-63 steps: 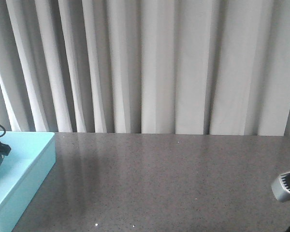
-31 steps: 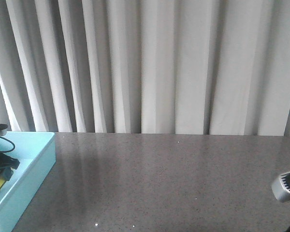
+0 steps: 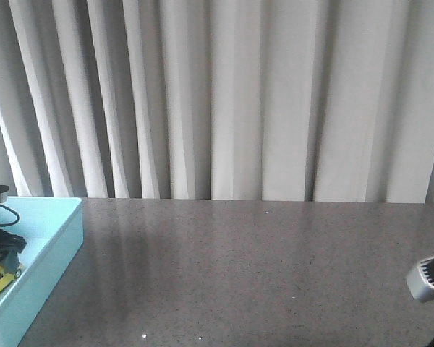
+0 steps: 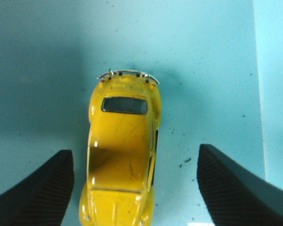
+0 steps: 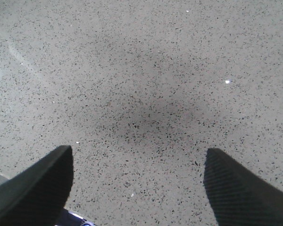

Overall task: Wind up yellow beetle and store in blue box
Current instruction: 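Carry the car over the blue box and lower it inside with the left gripper, then open the left gripper to release the car in the box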

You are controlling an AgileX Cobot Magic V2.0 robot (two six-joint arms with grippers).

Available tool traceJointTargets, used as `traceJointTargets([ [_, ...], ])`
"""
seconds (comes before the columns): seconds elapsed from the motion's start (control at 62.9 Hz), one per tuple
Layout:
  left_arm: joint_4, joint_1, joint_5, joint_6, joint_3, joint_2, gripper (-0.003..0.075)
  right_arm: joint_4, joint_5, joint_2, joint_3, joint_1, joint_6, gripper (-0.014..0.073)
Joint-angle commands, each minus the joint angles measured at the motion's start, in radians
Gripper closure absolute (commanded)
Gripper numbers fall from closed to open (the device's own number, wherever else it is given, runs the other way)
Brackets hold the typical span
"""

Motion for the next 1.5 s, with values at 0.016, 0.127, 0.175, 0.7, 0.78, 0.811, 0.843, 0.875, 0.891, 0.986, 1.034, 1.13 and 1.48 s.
traceJointTargets([
  [0.016,-0.017,-0.005,0.017,-0.046,-0.025,-0.113,0.0184,0.0,-0.049,-0.012,-0.027,0.0,-0.002,0.0032],
  [0.127,-0.017,-0.005,0.017,-0.09,-0.025,-0.137,0.0184,0.0,-0.049,-0.012,-0.027,0.0,-0.002,0.0032],
  [0.175,-0.018,-0.005,0.017,-0.107,-0.025,-0.146,0.0184,0.0,-0.049,-0.012,-0.027,0.0,-0.002,0.0032],
  [0.7,0.011,0.002,-0.138,-0.2,0.167,-0.36,0.0184,0.0,-0.049,-0.012,-0.027,0.0,-0.002,0.0032],
  [0.78,0.011,0.0,-0.245,-0.2,0.316,-0.466,0.0184,0.0,-0.049,-0.012,-0.027,0.0,-0.002,0.0032],
  [0.811,0.011,-0.002,-0.302,-0.2,0.401,-0.508,0.0184,0.0,-0.049,-0.012,-0.027,0.0,-0.002,0.0032],
  [0.843,0.011,-0.003,-0.351,-0.198,0.472,-0.551,0.0184,0.0,-0.049,-0.012,-0.027,0.0,-0.002,0.0032],
  [0.875,0.011,-0.005,-0.4,-0.198,0.544,-0.607,0.0184,0.0,-0.049,-0.012,-0.027,0.0,-0.002,0.0032],
  [0.891,0.011,-0.006,-0.425,-0.197,0.58,-0.629,0.0184,0.0,-0.049,-0.012,-0.027,0.0,-0.002,0.0032],
  [0.986,0.012,-0.006,-0.569,-0.189,0.807,-0.777,0.0184,0.0,-0.049,-0.012,-0.027,0.0,-0.002,0.0032],
  [1.034,0.015,-0.007,-0.633,-0.173,0.921,-0.845,0.0184,0.0,-0.049,-0.012,-0.027,0.0,-0.002,0.0032],
  [1.13,0.009,-0.009,-0.722,-0.165,1.1,-0.99,0.0186,0.0,-0.049,-0.012,-0.027,0.0,-0.002,0.0032],
  [1.48,-0.064,-0.222,-0.812,-0.12,1.429,-1.457,0.0186,0.0,-0.049,-0.012,-0.027,0.0,-0.002,0.0032],
])
